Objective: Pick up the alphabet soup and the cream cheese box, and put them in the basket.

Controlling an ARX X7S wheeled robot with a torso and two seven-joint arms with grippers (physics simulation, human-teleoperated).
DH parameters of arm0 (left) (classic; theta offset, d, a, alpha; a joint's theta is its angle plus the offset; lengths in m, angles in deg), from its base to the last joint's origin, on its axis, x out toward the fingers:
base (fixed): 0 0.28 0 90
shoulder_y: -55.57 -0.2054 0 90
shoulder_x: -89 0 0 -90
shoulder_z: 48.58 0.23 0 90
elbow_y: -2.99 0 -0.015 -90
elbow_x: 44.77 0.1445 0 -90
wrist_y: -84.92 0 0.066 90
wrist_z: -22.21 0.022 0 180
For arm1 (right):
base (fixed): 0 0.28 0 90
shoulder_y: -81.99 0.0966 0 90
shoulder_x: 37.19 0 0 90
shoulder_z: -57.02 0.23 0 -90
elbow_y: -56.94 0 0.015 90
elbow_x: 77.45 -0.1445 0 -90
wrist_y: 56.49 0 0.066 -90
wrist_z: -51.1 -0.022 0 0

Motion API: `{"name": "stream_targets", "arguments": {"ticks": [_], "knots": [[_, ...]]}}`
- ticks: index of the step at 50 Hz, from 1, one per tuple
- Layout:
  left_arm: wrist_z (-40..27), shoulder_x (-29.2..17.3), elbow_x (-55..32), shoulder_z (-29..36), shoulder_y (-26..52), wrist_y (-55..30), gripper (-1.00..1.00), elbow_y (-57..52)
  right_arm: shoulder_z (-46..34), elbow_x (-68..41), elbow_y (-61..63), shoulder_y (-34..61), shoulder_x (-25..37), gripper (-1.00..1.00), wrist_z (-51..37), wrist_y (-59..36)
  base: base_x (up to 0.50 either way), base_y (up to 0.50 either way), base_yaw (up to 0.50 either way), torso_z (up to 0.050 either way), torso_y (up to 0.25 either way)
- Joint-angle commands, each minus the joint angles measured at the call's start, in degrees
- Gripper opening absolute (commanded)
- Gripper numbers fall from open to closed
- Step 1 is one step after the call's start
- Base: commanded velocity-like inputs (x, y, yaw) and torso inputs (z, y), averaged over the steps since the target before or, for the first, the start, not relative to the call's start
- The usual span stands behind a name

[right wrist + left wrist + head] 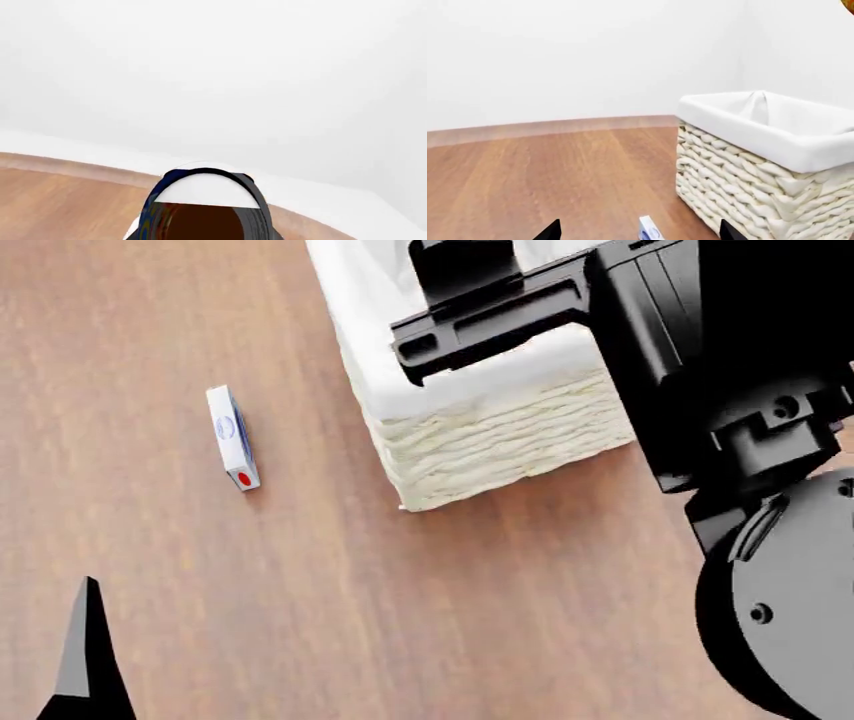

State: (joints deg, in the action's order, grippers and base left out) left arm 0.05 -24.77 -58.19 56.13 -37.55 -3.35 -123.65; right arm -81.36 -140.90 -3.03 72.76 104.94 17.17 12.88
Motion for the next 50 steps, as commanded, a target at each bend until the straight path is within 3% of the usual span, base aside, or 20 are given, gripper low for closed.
{"name": "stream_targets", "arguments": {"ticks": [1,14,50], "knots": [[-0.1,-0.2,0.1,0.3,-0.4,0.5,1.0,-0.5,1.6,-9.2,-22.3,11.8,-10.6,-1.0,15.3,-5.4,0.0,0.0,0.0,0.0,0.0],[0.0,-0.2,-0.2,0.6,-0.6,1.0,1.0,-0.1,-3.4,-8.3,-42.4,17.6,-17.8,-1.0,25.0,-12.0,0.0,0.0,0.0,0.0,0.0],[-1.0,-1.0,-1.2,-0.9,-1.5,2.0,1.0,0.5,-5.9,-5.8,-46.6,12.6,-19.7,-1.0,27.2,-10.3,0.0,0.0,0.0,0.0,0.001]]}}
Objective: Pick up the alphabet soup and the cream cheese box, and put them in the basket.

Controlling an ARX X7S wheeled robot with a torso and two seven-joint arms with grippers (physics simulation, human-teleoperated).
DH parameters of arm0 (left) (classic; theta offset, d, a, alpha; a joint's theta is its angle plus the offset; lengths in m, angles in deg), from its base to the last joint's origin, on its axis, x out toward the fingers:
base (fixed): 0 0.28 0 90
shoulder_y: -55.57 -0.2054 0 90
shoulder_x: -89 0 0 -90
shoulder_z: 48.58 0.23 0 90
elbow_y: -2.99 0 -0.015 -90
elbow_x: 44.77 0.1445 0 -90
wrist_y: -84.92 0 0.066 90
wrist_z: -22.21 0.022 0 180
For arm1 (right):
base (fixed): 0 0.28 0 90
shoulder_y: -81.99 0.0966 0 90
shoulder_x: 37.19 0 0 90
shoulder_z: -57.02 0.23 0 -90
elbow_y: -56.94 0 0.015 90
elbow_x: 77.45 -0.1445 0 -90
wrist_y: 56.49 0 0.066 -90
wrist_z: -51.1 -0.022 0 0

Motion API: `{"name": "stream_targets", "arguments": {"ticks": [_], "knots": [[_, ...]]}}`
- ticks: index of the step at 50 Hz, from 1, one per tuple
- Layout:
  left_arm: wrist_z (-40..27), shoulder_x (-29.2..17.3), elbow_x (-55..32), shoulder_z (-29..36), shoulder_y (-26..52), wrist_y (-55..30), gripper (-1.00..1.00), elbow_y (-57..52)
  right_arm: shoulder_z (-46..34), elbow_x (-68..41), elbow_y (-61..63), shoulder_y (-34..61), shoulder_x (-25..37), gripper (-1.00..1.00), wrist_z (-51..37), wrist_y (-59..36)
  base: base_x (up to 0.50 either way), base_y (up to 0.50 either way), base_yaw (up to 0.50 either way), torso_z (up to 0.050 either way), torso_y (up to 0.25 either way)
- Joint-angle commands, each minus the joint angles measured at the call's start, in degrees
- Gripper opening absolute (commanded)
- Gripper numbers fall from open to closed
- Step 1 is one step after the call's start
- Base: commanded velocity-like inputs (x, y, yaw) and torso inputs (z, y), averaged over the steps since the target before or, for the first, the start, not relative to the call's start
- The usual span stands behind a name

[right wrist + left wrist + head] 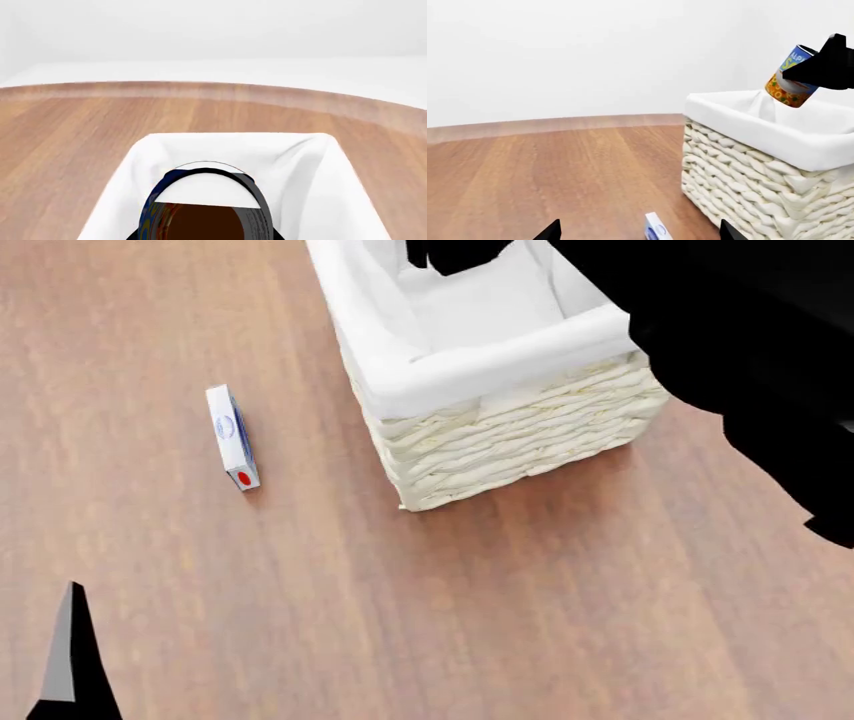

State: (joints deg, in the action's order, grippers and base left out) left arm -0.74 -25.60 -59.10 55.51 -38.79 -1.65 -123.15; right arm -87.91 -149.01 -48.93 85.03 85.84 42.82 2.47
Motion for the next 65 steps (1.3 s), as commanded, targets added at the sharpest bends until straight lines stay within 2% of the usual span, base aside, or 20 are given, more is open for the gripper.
{"name": "stream_targets", "arguments": {"ticks": [1,65], "knots": [[-0.3,-0.2,-0.2,-0.3,-0.2,0.2,1.0,0.0,0.7,2.1,-0.1,-0.2,-0.4,-1.0,1.4,0.2,0.0,0.0,0.0,0.0,0.0],[-1.7,-1.4,-0.8,-1.0,-1.2,0.7,1.0,-1.2,-0.9,5.0,-2.1,-2.9,-0.7,-1.0,1.0,1.0,0.0,0.0,0.0,0.0,0.001]]}}
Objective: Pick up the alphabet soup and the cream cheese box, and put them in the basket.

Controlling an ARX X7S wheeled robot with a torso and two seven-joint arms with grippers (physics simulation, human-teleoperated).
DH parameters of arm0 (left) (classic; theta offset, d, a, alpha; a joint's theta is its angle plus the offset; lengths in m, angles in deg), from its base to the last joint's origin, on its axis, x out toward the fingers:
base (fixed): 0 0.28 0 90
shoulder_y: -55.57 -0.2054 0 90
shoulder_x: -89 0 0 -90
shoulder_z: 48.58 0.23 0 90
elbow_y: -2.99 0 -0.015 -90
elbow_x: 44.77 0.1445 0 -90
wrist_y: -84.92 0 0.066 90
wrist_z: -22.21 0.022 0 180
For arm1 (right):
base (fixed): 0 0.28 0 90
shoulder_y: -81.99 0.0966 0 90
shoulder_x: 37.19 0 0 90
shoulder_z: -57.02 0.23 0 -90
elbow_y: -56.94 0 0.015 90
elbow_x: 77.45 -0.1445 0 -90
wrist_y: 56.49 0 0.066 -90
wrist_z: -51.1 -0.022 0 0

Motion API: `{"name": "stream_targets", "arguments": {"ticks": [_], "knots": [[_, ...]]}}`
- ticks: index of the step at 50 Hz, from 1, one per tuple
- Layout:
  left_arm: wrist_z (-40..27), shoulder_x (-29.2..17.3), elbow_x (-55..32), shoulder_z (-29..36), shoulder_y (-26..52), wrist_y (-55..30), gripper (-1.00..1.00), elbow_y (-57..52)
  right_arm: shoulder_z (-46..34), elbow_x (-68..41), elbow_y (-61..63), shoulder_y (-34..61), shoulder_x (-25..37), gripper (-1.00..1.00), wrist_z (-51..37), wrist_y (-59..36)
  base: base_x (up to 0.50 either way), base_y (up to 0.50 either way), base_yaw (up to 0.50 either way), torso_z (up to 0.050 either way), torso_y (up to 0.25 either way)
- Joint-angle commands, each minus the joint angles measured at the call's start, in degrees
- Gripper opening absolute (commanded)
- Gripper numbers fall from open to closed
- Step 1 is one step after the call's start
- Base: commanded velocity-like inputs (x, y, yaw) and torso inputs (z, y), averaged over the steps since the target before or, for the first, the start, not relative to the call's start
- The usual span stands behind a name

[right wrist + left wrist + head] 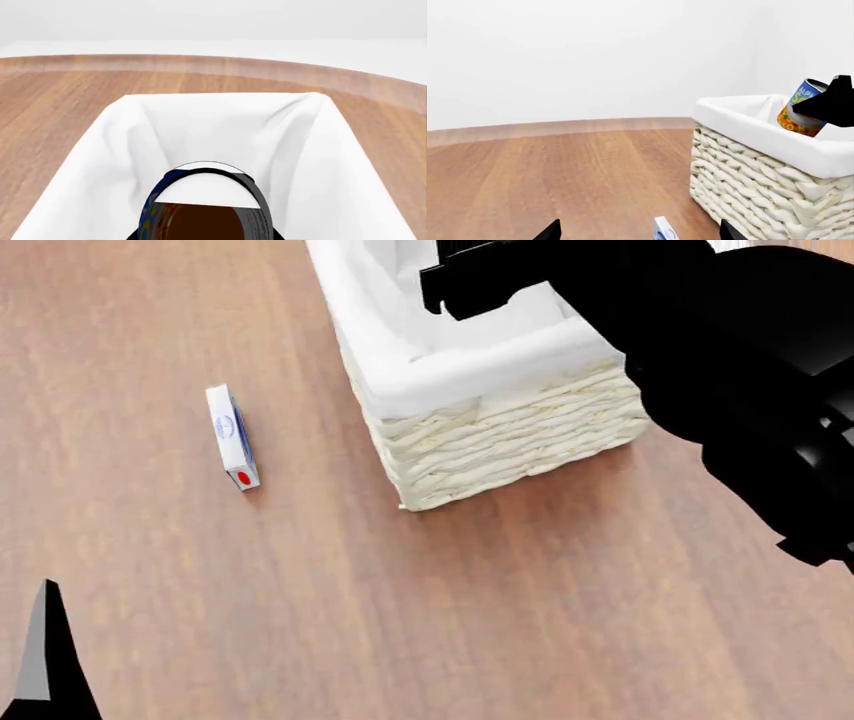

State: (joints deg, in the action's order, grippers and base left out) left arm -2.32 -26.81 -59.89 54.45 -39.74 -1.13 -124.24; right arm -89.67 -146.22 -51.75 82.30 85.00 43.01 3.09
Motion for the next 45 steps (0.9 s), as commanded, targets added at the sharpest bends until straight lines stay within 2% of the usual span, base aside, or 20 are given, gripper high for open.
{"name": "stream_targets", "arguments": {"ticks": [1,4,5,28,33,45], "knots": [[-0.2,-0.2,-0.1,0.0,-0.2,0.2,1.0,-0.1,0.7,2.3,0.6,-0.1,0.1,-1.0,0.8,0.3,0.0,0.0,0.0,0.0,0.0],[-0.1,-0.2,0.0,0.1,-0.3,0.3,1.0,0.0,0.3,3.2,-0.5,1.0,-0.3,-1.0,0.4,-0.2,0.0,0.0,0.0,0.0,0.0],[-0.2,-0.2,0.0,0.2,-0.2,0.2,1.0,-0.1,0.2,3.2,-0.6,1.3,-0.3,1.0,0.3,-0.6,0.0,0.0,0.0,0.0,0.0],[-0.5,-0.5,0.0,0.4,-0.4,0.4,1.0,-0.3,0.3,3.0,0.9,1.2,0.3,1.0,-0.2,-1.1,0.0,0.0,0.0,0.0,0.0],[-0.6,-0.5,0.0,0.4,-0.4,0.2,1.0,-0.5,-1.8,7.7,7.6,0.5,2.5,1.0,-3.4,0.1,0.0,0.0,0.0,0.0,0.0],[-0.4,-0.3,0.5,1.4,-0.1,0.3,1.0,-0.1,0.4,5.9,23.4,1.9,8.4,1.0,-10.3,-1.7,0.0,0.0,0.0,0.0,0.0]]}}
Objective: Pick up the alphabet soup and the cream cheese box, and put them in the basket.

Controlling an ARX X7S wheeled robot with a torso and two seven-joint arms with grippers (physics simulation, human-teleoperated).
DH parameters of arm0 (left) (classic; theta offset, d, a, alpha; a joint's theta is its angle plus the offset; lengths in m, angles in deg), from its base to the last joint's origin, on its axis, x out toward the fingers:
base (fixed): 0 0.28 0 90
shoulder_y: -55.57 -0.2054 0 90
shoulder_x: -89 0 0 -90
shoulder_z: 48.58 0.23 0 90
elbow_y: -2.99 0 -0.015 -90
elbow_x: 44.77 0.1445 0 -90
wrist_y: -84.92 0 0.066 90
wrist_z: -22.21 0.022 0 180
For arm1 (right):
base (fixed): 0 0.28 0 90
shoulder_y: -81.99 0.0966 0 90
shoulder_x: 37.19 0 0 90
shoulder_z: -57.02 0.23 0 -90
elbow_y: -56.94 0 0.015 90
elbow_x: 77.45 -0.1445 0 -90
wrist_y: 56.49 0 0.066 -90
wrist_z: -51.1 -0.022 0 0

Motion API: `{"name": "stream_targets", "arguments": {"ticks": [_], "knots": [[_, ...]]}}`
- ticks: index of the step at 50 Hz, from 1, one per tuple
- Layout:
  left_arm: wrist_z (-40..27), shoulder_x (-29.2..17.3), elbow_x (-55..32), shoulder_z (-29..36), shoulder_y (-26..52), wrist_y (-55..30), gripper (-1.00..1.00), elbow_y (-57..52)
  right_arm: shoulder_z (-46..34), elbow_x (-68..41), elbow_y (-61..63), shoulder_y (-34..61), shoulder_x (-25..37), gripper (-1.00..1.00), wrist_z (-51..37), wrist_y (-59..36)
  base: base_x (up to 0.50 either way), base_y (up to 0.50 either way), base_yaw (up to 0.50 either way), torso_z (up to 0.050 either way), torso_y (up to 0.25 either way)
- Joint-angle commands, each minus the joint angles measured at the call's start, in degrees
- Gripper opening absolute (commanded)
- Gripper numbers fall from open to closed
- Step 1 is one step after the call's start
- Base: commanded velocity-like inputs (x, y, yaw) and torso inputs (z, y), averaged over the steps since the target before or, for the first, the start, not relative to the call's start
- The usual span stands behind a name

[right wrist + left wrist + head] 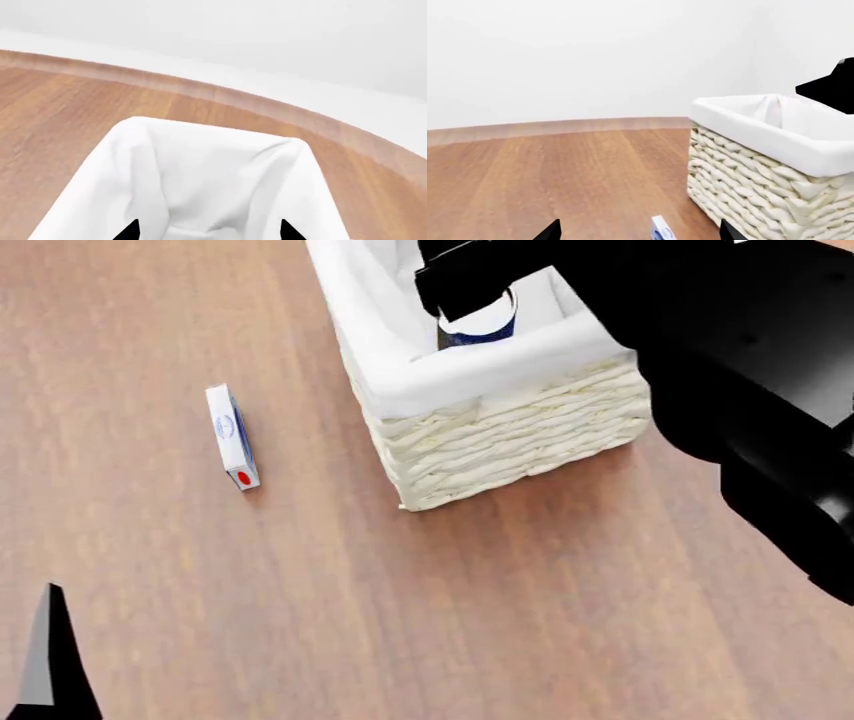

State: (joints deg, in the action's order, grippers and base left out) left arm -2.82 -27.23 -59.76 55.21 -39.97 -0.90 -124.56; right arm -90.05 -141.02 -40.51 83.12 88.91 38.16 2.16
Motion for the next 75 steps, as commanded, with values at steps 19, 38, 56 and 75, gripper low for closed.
{"name": "stream_targets", "arguments": {"ticks": [19,38,56,75], "knots": [[0.3,0.3,0.7,2.0,1.9,-1.0,1.0,0.8,2.5,9.2,45.5,-3.7,19.3,1.0,-20.4,3.0,0.0,0.0,0.0,0.0,0.0],[0.1,0.5,1.4,3.1,3.5,-2.8,1.0,0.2,-3.9,30.6,63.0,-23.0,27.5,1.0,-41.4,9.9,0.0,0.0,0.0,0.0,0.0],[0.3,0.4,1.1,3.7,4.5,-3.2,1.0,0.6,-12.4,41.8,60.3,-37.8,27.5,1.0,-49.0,18.5,0.0,0.0,0.0,0.0,0.0],[4.7,5.2,-2.5,6.2,17.2,-6.8,1.0,15.6,-13.3,40.9,55.9,-41.3,26.3,1.0,-49.9,22.6,0.0,0.0,0.0,0.0,0.0]]}}
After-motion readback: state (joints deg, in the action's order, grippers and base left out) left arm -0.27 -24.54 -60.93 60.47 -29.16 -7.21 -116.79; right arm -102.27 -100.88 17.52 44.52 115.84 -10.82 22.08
